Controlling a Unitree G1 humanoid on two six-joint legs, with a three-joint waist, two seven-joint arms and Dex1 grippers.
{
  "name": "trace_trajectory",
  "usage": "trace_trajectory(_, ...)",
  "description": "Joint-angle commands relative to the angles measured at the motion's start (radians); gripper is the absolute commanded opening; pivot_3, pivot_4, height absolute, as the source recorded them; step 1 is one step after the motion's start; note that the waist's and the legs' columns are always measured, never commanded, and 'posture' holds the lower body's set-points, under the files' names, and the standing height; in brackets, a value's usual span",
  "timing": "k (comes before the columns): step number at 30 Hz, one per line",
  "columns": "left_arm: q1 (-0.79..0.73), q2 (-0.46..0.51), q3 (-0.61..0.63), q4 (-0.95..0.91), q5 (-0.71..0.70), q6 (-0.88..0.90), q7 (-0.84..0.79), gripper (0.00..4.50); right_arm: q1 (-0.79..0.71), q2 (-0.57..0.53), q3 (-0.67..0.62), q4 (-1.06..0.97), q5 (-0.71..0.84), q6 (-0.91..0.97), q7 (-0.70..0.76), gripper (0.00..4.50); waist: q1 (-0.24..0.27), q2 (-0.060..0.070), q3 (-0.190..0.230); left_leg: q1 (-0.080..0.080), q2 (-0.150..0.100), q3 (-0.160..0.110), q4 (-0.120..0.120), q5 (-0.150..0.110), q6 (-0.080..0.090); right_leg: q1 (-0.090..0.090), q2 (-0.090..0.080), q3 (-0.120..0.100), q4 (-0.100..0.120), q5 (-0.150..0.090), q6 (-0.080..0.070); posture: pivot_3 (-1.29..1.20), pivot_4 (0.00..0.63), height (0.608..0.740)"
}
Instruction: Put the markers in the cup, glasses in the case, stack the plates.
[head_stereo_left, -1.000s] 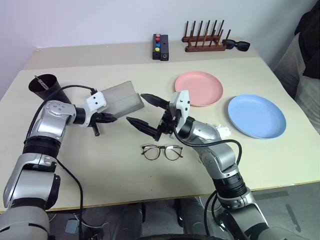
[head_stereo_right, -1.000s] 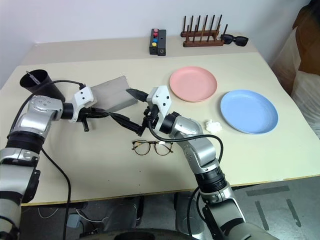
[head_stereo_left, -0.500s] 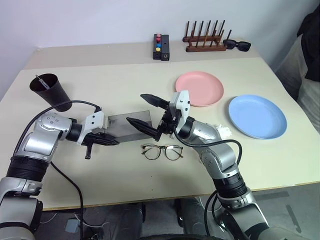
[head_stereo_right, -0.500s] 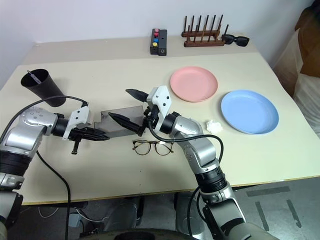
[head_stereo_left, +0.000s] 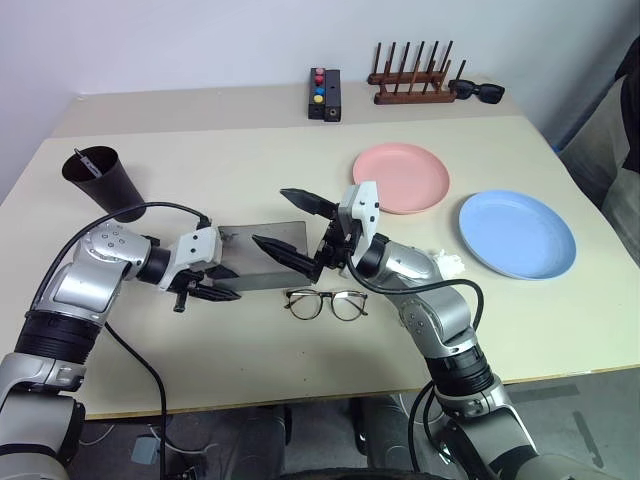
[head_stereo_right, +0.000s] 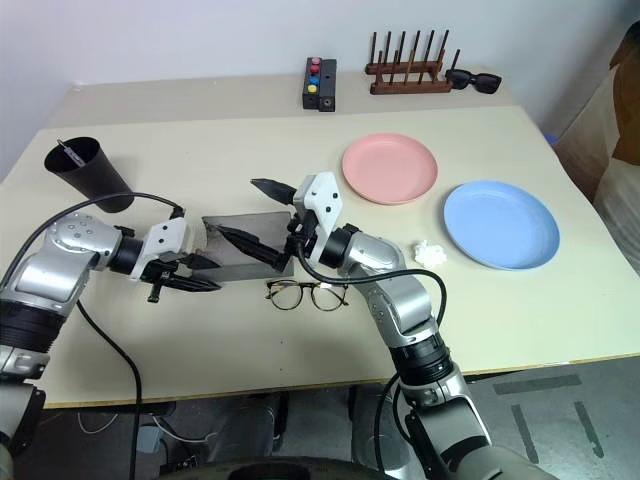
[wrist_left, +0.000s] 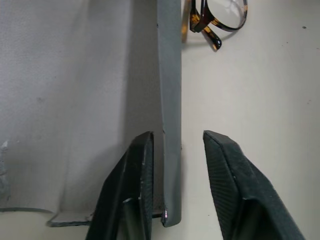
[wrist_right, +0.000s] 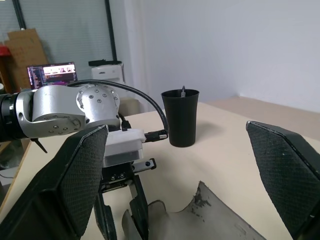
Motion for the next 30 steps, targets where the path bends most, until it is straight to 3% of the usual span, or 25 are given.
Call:
trace_trajectory(1,-0.043,0.008,0.076,-0.010,-0.057,0.025,0.017,1.29,-0.004,-0.079,-0.013,-0.042,-0.008,0.000,0.047,4.50,0.000,0.000,0.000,0.000,0.000,0.000,0.000,0.000,0.000,0.000,0.000,0.000,0.000,0.000,0.000,0.00,0.150,0.739)
trace_trajectory(8,-0.039,0.014,0.154,-0.129,-0.165,0.101,0.028,1.29,0.046,-0.390,-0.040,-0.119,-0.033,0.056,0.179,4.50,0.002,0.000,0.000,-0.001,0.000,0.000,0.000,0.000,0.000,0.000,-0.001,0.000,-0.001,0.000,0.000,0.00,0.150,0.739)
trace_trajectory(14,-0.035,-0.075,0.041,-0.352,-0.174,0.164,0.069,1.29,0.144,-0.600,-0.085,-0.211,-0.037,0.100,0.253,4.50,0.009,0.000,0.000,-0.001,0.000,0.001,0.001,0.000,0.000,0.001,-0.001,0.000,-0.002,-0.001,0.001,0.00,0.150,0.739)
trace_trajectory(21,-0.125,-0.222,-0.163,-0.312,-0.034,0.117,0.127,1.29,0.236,-0.658,-0.145,-0.310,-0.011,0.157,0.230,4.50,0.011,0.000,0.001,-0.001,0.000,0.002,0.003,0.000,0.000,0.001,-0.001,0.000,-0.002,-0.001,0.002,0.00,0.150,0.739)
trace_trajectory(30,-0.199,-0.283,-0.283,-0.162,0.083,-0.014,0.100,1.29,0.309,-0.658,-0.189,-0.394,0.001,0.206,0.167,4.50,0.011,0.000,0.001,-0.001,0.000,0.003,0.003,0.000,0.001,0.002,-0.001,0.001,-0.002,-0.001,0.002,0.00,0.150,0.739)
